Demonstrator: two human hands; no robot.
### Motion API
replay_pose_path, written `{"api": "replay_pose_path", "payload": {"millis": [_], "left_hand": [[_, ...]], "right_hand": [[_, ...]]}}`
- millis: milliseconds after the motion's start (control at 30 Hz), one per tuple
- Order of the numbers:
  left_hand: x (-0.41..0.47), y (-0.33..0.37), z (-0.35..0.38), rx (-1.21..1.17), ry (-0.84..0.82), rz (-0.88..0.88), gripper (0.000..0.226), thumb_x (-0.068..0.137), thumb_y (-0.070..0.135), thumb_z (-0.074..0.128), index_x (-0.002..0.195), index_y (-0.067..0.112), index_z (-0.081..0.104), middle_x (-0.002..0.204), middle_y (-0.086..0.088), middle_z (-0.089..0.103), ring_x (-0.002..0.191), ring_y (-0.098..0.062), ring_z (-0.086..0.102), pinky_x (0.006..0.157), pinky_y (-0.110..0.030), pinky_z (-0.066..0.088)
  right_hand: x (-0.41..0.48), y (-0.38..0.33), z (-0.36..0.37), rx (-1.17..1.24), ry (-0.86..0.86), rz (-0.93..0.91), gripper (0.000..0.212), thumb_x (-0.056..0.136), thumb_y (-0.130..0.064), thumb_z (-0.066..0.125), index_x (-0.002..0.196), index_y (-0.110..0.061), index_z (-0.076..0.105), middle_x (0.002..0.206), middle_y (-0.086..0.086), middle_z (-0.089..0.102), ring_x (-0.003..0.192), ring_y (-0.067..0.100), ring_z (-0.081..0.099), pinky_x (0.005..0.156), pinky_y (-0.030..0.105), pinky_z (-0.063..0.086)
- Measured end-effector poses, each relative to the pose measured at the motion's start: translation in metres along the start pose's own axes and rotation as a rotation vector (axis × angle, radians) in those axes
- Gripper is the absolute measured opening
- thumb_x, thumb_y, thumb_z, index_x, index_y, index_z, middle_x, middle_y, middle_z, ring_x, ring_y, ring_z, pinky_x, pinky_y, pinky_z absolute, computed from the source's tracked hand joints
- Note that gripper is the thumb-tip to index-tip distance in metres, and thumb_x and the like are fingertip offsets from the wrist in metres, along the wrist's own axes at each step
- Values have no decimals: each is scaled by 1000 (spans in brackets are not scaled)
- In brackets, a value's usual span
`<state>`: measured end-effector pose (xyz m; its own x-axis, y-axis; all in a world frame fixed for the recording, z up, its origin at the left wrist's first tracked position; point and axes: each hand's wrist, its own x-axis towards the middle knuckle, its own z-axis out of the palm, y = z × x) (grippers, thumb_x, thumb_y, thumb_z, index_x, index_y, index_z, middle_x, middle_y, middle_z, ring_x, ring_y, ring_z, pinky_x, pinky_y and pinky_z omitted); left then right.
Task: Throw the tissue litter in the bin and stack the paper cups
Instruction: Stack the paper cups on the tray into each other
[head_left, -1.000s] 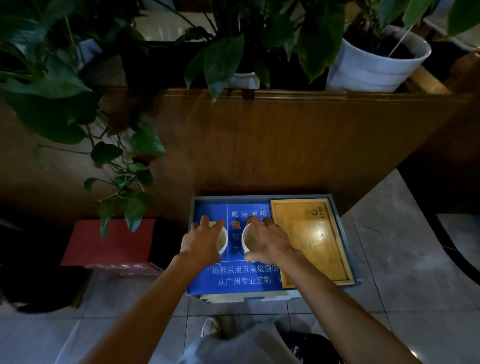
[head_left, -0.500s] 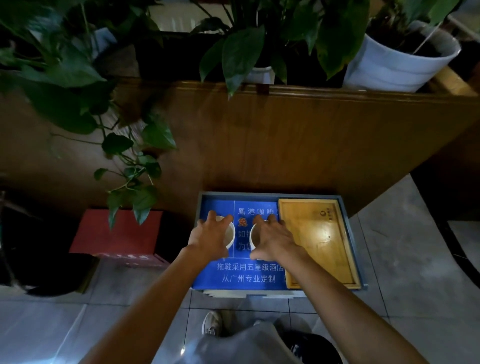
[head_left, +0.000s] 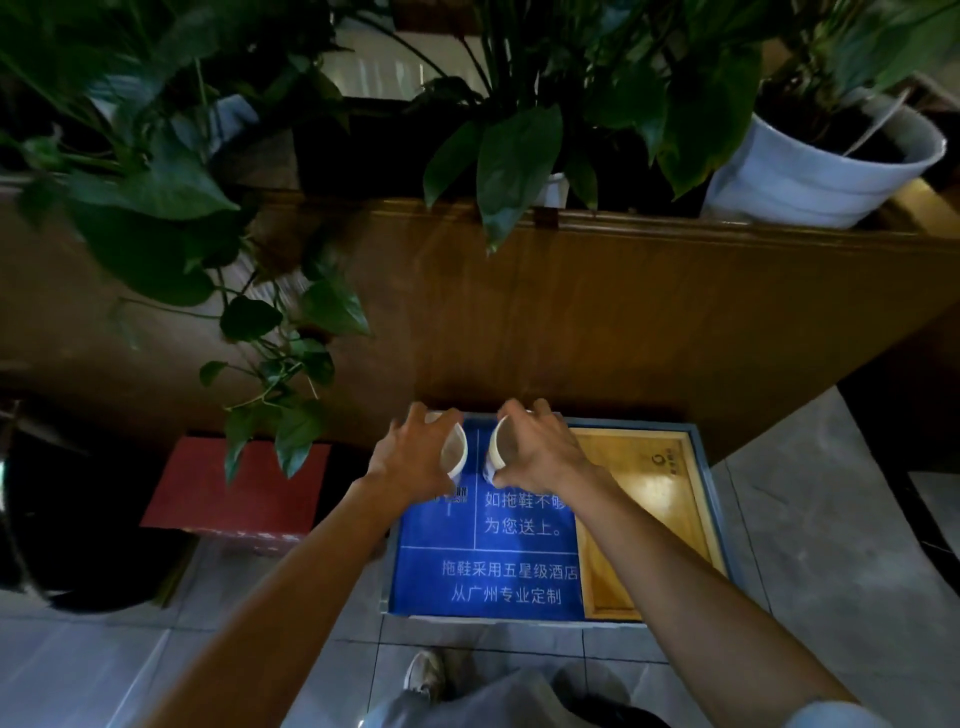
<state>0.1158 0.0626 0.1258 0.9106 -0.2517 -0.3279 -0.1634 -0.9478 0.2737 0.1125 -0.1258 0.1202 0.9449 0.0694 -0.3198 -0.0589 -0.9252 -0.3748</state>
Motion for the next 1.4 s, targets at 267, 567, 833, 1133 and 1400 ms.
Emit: {"api": "replay_pose_path", "payload": {"millis": [267,567,833,1133,1400], "left_hand": [[24,-9,-11,-45,11,-1,83,60,39,85,126,40,36,130,-7,39,116,-37,51,88,-47,55],[47,-21,-7,-14,6,-28,88,61,34,85,130,41,31,132,-7,37,121,-39,46,86,-46,56],[59,-26,-8,-38,-49,-40,90,61,30,87,132,38,31,135,-9,36,123,-40,45,90,-48,55],[68,-12,-19,24,-134,-61,97,65,31,86,141,37,27,144,-9,30,130,-39,38,94,-50,53],[64,-8,-24,114,-96,10,106,64,45,85,147,36,20,148,-9,27,135,-38,31,100,-53,48]], "right_hand": [[33,-18,-7,19,-12,-6,88,51,-31,92,122,-32,40,124,8,42,117,32,44,87,43,50],[55,-27,-2,-32,-40,25,91,52,-30,93,127,-28,41,128,10,43,121,33,42,89,46,49],[67,-28,5,-58,-36,47,93,49,-35,92,126,-29,41,124,9,45,118,35,45,84,44,49],[76,-30,4,-52,-67,74,95,49,-40,89,128,-28,37,128,12,43,120,38,43,90,47,49],[68,-27,-9,-104,-110,23,117,54,-40,90,147,-34,19,144,11,30,133,40,30,100,51,43]]}}
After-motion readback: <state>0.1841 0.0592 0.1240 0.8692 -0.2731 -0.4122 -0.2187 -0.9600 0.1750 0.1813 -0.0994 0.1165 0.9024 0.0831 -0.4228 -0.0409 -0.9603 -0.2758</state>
